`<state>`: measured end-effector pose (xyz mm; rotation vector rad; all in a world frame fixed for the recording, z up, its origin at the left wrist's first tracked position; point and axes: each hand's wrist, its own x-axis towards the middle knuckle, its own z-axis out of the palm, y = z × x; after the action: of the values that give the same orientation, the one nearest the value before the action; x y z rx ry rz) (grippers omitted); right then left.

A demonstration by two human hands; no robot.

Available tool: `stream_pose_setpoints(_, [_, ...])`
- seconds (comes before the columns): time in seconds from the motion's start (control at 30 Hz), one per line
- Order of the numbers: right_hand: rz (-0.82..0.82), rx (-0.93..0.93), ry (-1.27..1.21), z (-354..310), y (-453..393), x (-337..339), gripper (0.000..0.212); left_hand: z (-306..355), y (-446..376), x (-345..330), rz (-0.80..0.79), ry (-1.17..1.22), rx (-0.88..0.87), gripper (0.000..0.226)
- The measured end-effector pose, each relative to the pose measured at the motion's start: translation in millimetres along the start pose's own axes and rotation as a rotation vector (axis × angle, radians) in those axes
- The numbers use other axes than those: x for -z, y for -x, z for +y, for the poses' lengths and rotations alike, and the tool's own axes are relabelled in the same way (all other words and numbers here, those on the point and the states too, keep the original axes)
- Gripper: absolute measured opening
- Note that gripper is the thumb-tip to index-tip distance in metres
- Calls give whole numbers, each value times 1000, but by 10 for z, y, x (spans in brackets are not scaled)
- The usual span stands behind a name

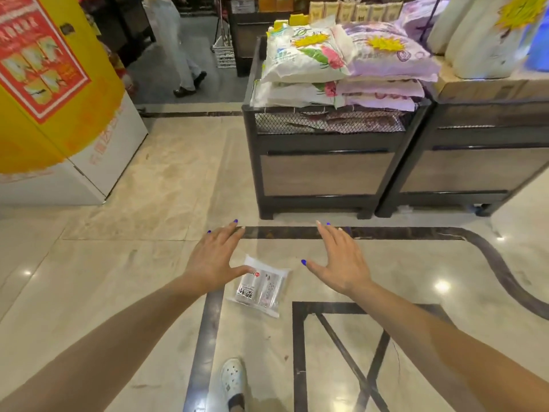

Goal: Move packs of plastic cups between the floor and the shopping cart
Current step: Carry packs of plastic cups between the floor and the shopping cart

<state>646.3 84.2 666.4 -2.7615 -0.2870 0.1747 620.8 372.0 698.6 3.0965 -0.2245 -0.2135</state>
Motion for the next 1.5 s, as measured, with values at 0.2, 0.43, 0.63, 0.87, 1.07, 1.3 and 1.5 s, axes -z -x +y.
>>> stream_pose_setpoints(0.2, [-22, -180, 31, -261, -396, -592, 90, -744, -635, -209, -44, -7, -97, 95])
stream_pose_setpoints(0.43, [-71, -295, 17, -680, -778, -1113, 87, -1449, -1134, -592, -170, 3, -172, 107])
stream_pose_setpoints(0.63, [-134, -288, -4, -688, -1031, -1646, 86, -1728, -1313, -1157, -193, 70, -165, 103])
stream_pose_setpoints(0.87, [-169, -278, -82, -323, -1412, -2958, 88, -1811, -1629, -2645, -268, 138, -120, 95])
stream_pose_setpoints(1.07, [-250, -329, -102, 255, -1689, -4732, 93, -1938, -2090, -4435, -344, 169, -44, 95])
stream_pose_setpoints(1.3, [-358, -380, -137, 1078, -2120, -6897, 93, -2116, -2720, -6534, -390, 233, 86, 95])
stream_pose_setpoints(1.5, [-220, -540, -448, 1528, -2491, -7850, 115, -2255, -3020, -7608, -446, 535, 398, 123])
